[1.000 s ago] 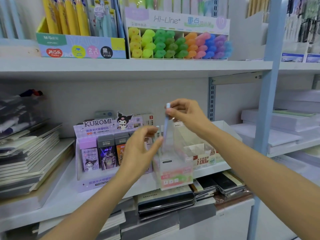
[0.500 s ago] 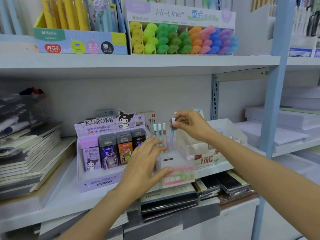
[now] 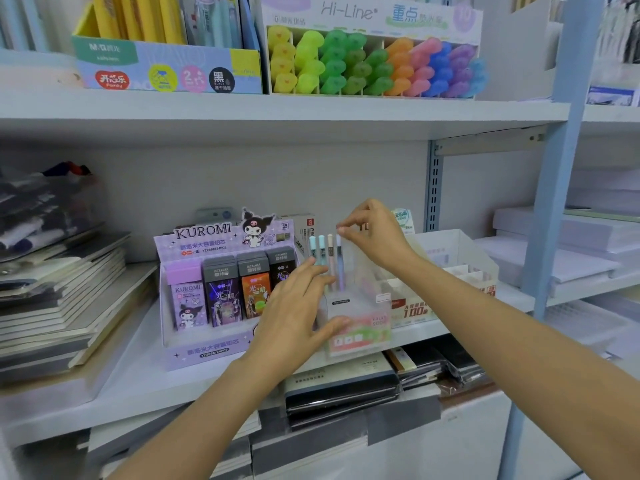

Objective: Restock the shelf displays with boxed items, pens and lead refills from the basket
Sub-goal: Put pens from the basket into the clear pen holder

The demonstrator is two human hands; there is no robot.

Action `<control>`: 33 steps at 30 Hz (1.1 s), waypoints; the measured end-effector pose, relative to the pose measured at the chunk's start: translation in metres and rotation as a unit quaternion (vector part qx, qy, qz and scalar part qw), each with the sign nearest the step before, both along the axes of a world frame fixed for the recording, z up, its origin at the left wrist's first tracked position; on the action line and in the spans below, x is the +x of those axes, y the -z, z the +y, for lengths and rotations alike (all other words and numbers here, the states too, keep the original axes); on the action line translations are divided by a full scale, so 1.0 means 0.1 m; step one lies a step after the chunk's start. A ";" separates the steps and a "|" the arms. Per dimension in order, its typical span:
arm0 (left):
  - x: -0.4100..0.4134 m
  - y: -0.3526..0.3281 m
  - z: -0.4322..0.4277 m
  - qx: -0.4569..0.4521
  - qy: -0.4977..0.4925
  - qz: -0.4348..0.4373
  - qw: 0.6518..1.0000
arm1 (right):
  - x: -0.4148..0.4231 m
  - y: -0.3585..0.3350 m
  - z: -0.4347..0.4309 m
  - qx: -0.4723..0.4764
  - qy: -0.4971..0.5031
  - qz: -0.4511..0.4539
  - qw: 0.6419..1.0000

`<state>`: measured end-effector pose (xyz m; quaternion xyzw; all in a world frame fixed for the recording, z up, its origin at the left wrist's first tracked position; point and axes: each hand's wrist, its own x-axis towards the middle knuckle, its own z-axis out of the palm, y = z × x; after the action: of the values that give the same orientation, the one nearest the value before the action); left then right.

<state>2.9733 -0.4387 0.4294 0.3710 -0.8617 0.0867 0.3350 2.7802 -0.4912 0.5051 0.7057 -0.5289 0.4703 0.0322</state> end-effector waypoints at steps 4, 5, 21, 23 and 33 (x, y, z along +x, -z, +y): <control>-0.02 0.13 0.21 -0.055 0.014 0.029 0.998 | -0.04 0.11 0.52 -0.065 -0.051 -0.068 0.994; -0.03 0.23 0.28 -0.097 0.037 0.052 0.993 | -0.05 0.22 0.70 -0.068 -0.080 -0.096 0.990; 0.06 4.14 1.28 0.388 -0.018 -0.181 0.904 | -0.42 4.45 1.67 0.534 -0.097 0.118 0.832; 0.14 4.46 1.43 0.437 -0.035 -0.212 0.874 | -0.50 4.90 1.78 0.604 -0.064 0.116 0.786; 0.20 4.87 1.58 0.430 -0.048 -0.131 0.892 | -0.55 5.83 2.07 0.635 -0.004 0.114 0.764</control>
<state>2.9929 -0.2802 -0.0575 0.5048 -0.8321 -0.2286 0.0224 2.7256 -0.2844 -0.0781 0.6155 -0.6964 -0.0570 -0.3646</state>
